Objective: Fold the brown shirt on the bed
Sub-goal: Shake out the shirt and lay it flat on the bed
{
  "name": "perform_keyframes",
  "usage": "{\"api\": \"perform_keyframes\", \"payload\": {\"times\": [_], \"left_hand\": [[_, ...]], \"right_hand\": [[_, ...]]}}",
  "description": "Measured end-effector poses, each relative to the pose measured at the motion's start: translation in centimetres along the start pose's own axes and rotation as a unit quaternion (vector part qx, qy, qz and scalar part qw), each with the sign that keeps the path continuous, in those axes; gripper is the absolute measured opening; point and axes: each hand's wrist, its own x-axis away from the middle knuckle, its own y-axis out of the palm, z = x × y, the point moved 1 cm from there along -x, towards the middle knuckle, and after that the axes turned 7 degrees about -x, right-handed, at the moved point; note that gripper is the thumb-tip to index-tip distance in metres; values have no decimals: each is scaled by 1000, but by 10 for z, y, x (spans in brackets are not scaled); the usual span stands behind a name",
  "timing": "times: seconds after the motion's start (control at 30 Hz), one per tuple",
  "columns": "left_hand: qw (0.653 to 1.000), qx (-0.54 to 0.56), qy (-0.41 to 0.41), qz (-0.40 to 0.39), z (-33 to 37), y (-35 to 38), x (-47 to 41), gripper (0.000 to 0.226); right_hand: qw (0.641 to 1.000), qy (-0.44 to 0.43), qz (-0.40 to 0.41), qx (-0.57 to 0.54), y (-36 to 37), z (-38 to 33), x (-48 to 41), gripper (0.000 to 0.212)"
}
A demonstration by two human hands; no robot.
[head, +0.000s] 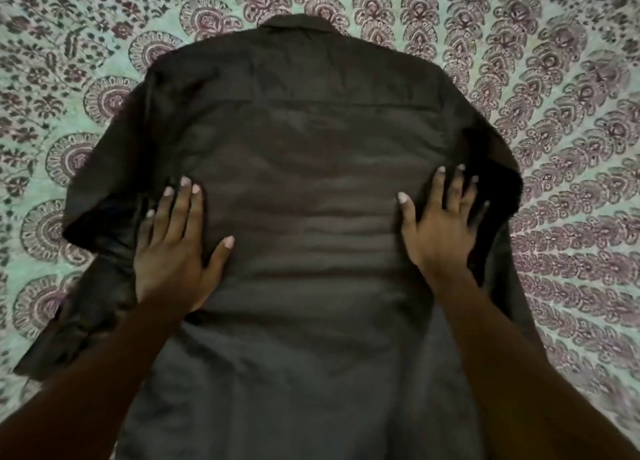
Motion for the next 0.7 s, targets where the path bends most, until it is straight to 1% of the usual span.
{"api": "perform_keyframes", "payload": {"times": [0.03,0.07,0.1,0.17,0.2,0.23,0.27,0.3,0.37,0.4,0.43,0.5,0.53,0.57,0.6,0.63,0.67,0.7], "left_hand": [[1000,-4,1,1,0,1,1,87],[1000,-8,2,3,-1,1,2,87],[1000,-14,2,6,-2,2,3,87],[1000,-25,2,14,-4,2,2,87],[1000,-23,3,17,-4,2,2,87],[1000,-20,5,19,-4,3,2,87],[1000,-17,8,21,-4,4,2,87],[1000,-15,11,23,-5,5,2,87],[1000,-15,14,21,-7,7,1,86],[1000,-19,15,17,-7,8,0,86],[1000,-23,12,8,-7,9,-1,85],[1000,-14,-2,-23,-5,7,-2,84],[999,-2,-13,-37,-2,5,1,83],[999,11,-22,-46,3,1,6,82],[998,24,-20,-50,10,-3,15,80],[998,36,-4,-49,19,-6,25,78],[997,49,25,-51,30,-7,39,78],[994,63,59,-60,44,-8,55,80]], "right_hand": [[1000,-6,13,16,2,-19,8,82],[999,-39,15,19,5,-43,19,79],[995,-96,0,9,10,-68,33,77],[975,-208,-73,-14,28,-105,66,77],[966,-236,-102,-13,33,-111,79,78],[963,-247,-108,-3,35,-107,83,78],[965,-240,-101,9,34,-94,82,78],[973,-213,-87,19,30,-77,79,78],[992,-119,-44,29,15,-36,70,78],[996,-72,-37,20,6,-16,66,78],[998,-45,-47,3,-2,-1,63,77],[995,-40,-80,-52,-20,15,61,75],[993,-45,-72,-78,-31,19,65,71],[994,-48,-43,-88,-42,21,71,63],[996,-35,-7,-82,-51,24,80,53],[997,-2,12,-74,-57,29,89,43],[996,45,-3,-72,-58,33,98,37],[993,95,-38,-66,-58,36,108,36]]}}
